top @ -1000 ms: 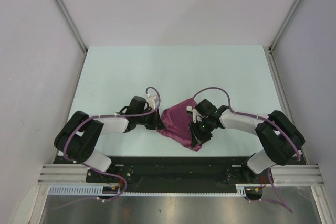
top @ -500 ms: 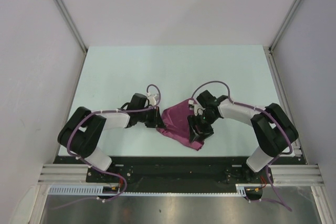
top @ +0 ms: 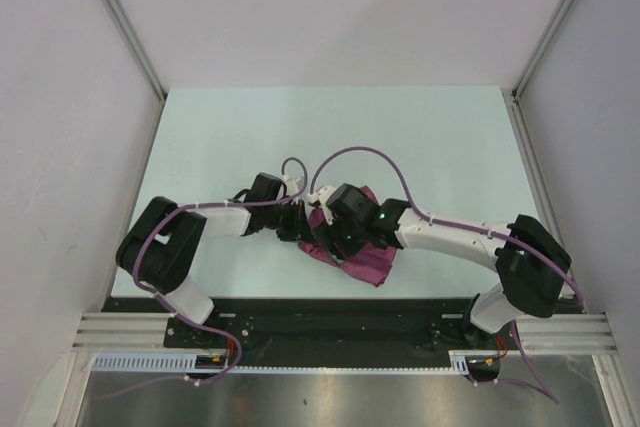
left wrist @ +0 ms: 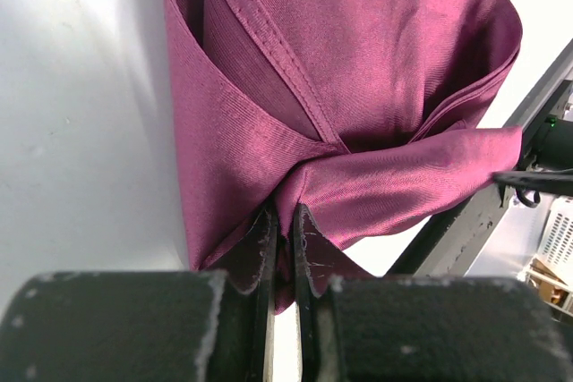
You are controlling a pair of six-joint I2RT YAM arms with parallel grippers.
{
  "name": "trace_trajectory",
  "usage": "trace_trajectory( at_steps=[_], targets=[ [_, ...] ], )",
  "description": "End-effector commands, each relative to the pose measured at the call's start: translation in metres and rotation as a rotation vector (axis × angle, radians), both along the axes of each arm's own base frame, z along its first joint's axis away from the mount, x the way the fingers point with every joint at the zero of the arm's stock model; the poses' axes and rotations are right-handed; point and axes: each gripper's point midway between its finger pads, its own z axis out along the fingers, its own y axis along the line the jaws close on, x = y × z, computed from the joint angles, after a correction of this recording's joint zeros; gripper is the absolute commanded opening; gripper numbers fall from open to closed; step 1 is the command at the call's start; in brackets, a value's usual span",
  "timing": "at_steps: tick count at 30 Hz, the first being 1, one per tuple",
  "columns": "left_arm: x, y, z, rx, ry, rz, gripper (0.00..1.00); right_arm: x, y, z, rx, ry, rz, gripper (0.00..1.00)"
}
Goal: Fold the napkin, place the utensils inside, and roll it up
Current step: Roll the napkin at the center of the board.
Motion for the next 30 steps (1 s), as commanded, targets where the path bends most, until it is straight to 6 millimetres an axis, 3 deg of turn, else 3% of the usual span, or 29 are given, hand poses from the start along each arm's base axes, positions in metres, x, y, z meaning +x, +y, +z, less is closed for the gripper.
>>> trace_trajectory(
  at_steps=[1, 11, 18, 23, 26, 27, 30],
  targets=[
    [-0.009, 0.021, -0.03, 0.136, 0.056, 0.019, 0.0, 0.02, 0.018, -0.007, -0.018, -0.214, 0.055, 0.68],
    [-0.007, 0.019, -0.027, 0.127, 0.061, 0.013, 0.0, 0.002, 0.031, -0.047, -0.062, -0.152, 0.167, 0.68],
    [-0.006, 0.02, -0.025, 0.125, 0.06, 0.02, 0.0, -0.005, 0.013, -0.072, -0.15, -0.048, 0.143, 0.63],
    [-0.001, 0.016, -0.018, 0.098, 0.039, 0.03, 0.02, -0.016, -0.003, -0.092, -0.21, 0.064, 0.126, 0.36],
    [0.008, 0.014, -0.006, 0.065, 0.009, 0.047, 0.14, -0.026, -0.009, -0.098, -0.218, 0.123, 0.14, 0.27],
    [0.012, 0.015, -0.002, 0.06, -0.002, 0.058, 0.24, -0.03, -0.01, -0.098, -0.216, 0.14, 0.147, 0.26],
    [0.025, 0.02, 0.013, 0.043, -0.046, 0.101, 0.4, -0.04, -0.005, -0.091, -0.172, 0.205, 0.181, 0.22]
  ],
)
